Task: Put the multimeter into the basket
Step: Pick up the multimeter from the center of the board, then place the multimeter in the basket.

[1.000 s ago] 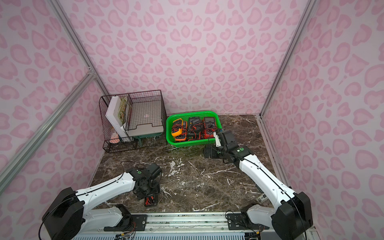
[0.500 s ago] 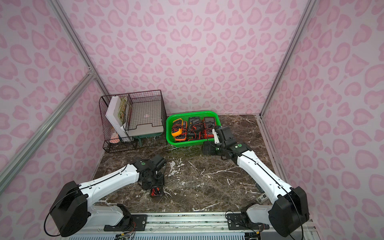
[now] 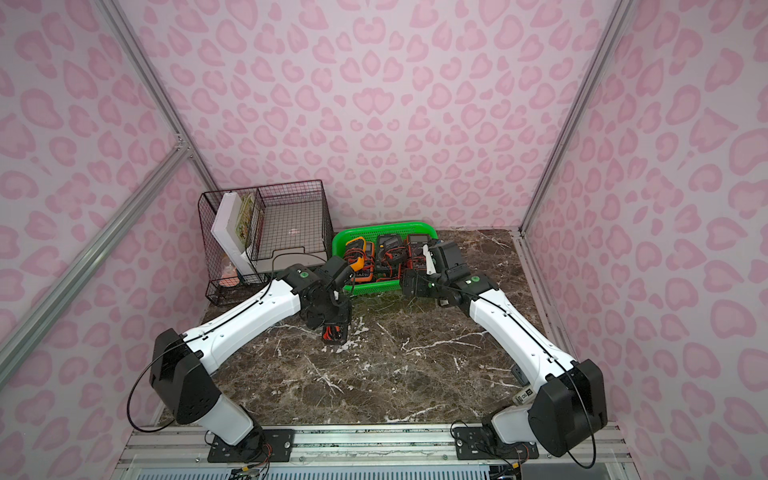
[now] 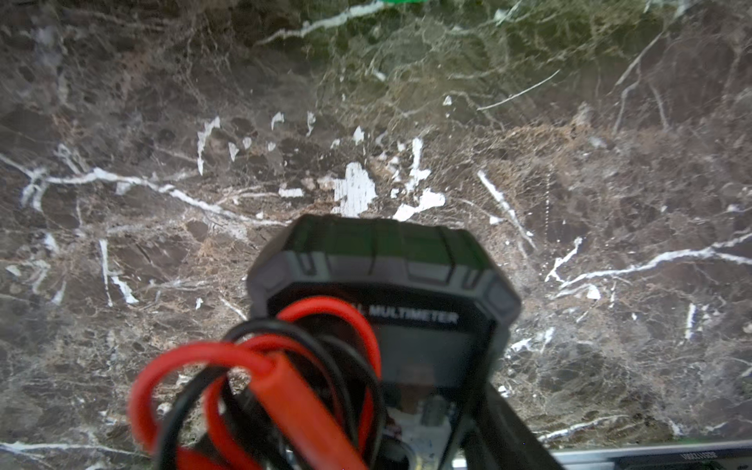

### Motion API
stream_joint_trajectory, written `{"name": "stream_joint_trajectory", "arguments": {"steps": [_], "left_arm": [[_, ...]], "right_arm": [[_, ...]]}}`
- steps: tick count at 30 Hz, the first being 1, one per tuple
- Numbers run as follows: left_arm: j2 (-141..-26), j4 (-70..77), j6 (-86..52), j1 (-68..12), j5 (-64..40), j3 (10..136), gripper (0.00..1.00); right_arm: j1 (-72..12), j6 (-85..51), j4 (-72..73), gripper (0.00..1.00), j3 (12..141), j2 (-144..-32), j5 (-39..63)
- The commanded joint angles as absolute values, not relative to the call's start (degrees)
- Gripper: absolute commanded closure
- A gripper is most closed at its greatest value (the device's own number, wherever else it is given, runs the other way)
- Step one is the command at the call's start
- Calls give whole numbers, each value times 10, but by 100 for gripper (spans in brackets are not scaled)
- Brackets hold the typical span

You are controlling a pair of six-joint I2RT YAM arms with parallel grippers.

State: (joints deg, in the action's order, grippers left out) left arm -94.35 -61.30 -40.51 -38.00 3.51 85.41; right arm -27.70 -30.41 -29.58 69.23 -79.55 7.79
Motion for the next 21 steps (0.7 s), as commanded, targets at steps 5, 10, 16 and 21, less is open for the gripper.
{"name": "stream_joint_trajectory", "arguments": {"steps": [5, 10, 16, 21], "left_arm": [[-1004, -629, -347, -355, 11, 971, 100], [-1057, -630, -327, -344, -6, 1068, 100], [-1123, -621, -305, -334, -14, 1184, 100], [-1159, -558, -283, -324, -32, 1234, 100]], "right_arm": [[-256, -326, -265, 1, 702, -800, 75], [-236, -331, -262, 1, 707, -810, 84], [-214, -327, -261, 1, 709, -816, 95], [-202, -320, -266, 1, 709, -821, 100]]}}
